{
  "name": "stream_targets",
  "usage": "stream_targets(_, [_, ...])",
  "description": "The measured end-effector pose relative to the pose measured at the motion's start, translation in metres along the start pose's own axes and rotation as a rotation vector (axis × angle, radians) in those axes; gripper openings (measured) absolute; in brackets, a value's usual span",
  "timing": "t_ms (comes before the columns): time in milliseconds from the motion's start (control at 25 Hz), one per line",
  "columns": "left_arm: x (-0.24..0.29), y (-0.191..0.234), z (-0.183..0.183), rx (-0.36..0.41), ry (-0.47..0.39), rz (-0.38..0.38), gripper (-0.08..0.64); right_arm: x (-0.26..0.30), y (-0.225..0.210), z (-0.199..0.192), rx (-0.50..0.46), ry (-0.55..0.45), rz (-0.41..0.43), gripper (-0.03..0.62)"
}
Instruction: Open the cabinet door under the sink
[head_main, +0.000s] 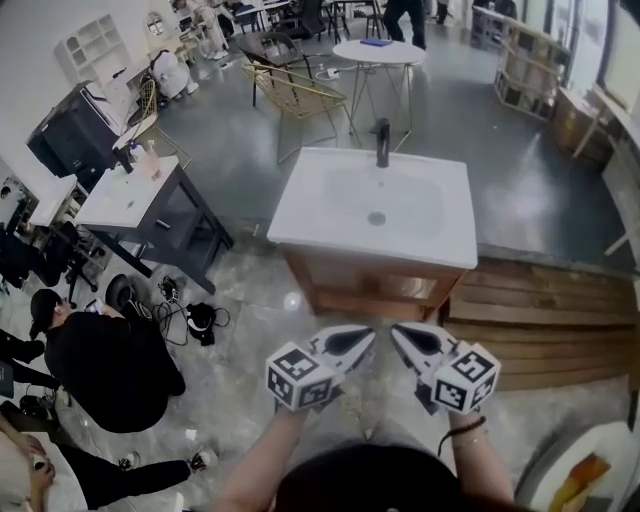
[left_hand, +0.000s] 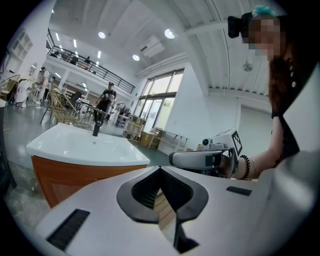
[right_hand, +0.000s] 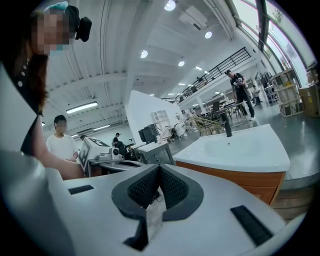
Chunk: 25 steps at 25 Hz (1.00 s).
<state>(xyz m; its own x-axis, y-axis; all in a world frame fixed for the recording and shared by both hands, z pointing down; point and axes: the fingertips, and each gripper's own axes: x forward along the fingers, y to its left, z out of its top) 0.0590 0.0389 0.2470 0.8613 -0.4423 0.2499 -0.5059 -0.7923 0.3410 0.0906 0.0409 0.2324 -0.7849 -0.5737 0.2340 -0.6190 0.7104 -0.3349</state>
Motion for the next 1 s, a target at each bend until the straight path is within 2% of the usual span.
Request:
stream_targets(400, [0.021,0.060,0.021,0.025,0.045,-0.064,0.009,0.053,-0.042,0.021,0.017,-0.010,-0.064,0.005])
stream_targets(600, [0.025,0.073,0.027,0.046,0.062,-0.094,0.009,0.063,-0.043,0.031,0.057,-0.041,-0.074,0.005])
stream_targets(1000, [0.038,0.090,0.021,0.012,0.071,-0.068,0.009,0.071,-0.061,0.029,0.040,0.002,-0.055,0.006])
